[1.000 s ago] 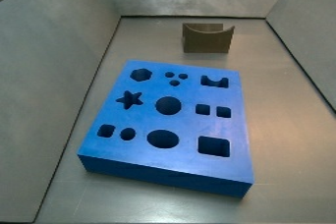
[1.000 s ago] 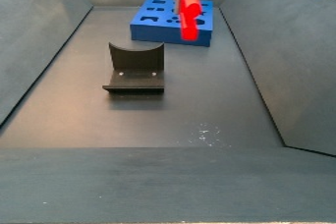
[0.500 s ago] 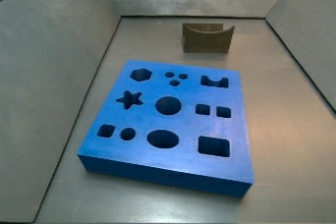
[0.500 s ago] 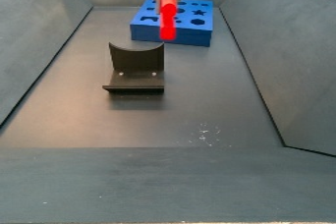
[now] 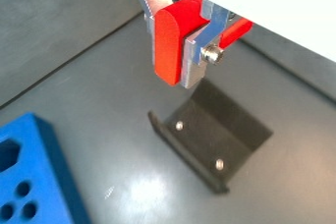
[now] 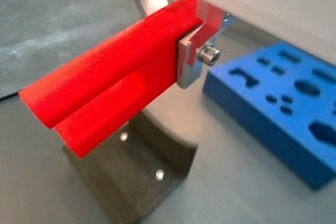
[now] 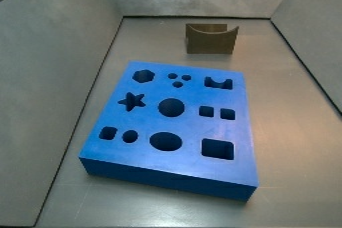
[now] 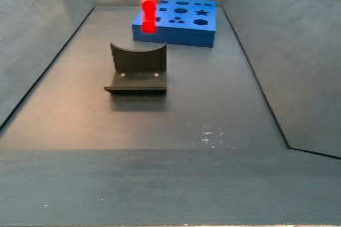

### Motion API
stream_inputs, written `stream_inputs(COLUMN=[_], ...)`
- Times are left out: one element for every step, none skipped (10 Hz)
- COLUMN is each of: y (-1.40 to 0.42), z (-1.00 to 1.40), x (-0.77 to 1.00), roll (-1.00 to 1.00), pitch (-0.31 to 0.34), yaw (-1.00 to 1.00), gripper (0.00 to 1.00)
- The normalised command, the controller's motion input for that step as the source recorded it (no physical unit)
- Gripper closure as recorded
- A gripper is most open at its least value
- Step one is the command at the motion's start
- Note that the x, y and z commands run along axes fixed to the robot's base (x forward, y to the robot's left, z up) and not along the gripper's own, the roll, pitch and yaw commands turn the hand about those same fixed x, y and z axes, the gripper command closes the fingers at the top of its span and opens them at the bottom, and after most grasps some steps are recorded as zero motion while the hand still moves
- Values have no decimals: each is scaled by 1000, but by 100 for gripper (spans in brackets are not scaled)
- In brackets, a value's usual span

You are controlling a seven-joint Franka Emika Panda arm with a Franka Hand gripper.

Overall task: Pick up the square-circle object. Move up. Rotate the square-circle object. Place the square-circle object on the fixture. Regrasp the square-circle object. Move to above the board. Insert the square-circle object.
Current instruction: Place the square-circle object on the fixture.

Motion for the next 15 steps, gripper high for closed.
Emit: stream_inputs(y=[20,32,37,42,44,45,41,43,31,133,139,140,137,138,141], z=[13,-5,-7,-9,-14,-7,-12,-21,-8,-1000,-1000,-1000,-1000,-1000,-1000], x=[465,382,273,190,82,45,51,71,74,127,134,145,167,168,171], roll=[-1000,-1000,-1000,-1000,-990,-819,-577,-399,-241,-1000,-1000,-933,-696,-589,-369], pitch=[44,54,64,72,83,54,30,32,31,322,318,317,251,216,136], yaw=[-82,-87,-97,-107,-124,-120,-112,-105,-88,-48,-80,-120,-200,-228,-253], gripper=[100,100,100,100,100,100,100,100,100,100,100,100,100,100,100])
